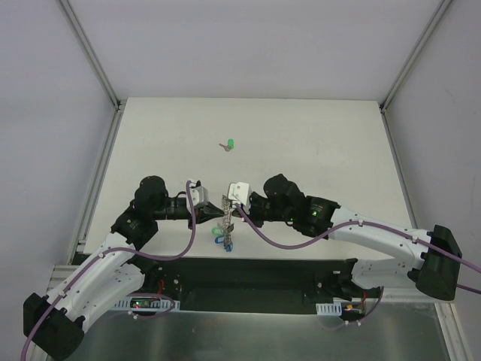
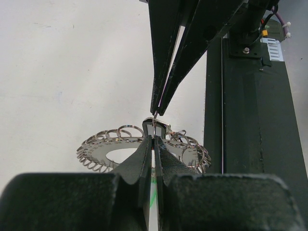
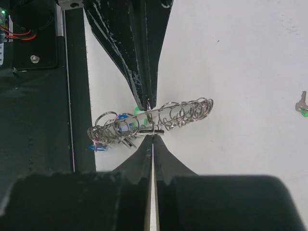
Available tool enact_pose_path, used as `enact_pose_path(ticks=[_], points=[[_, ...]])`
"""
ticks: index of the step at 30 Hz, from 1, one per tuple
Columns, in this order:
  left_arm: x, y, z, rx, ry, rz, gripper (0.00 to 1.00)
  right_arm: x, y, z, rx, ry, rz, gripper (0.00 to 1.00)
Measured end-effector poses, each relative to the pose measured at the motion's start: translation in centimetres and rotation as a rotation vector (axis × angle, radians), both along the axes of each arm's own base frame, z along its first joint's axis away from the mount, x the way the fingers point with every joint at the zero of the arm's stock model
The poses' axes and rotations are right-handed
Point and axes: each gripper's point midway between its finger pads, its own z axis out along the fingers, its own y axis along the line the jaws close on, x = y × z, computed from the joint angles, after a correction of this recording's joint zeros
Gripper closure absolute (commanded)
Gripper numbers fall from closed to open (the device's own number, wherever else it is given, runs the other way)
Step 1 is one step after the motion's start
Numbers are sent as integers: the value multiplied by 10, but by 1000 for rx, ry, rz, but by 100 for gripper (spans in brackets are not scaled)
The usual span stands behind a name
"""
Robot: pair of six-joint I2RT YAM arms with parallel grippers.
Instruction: Put the keys on the keyring
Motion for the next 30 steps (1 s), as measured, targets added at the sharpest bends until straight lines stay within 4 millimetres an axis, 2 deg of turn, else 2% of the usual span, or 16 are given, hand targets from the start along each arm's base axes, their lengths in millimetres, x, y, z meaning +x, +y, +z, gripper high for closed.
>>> enact_pose_path(ticks=[30], points=[[0,0,0,-5,24,-4,100,0,-1,3,6,-5,-3,99]])
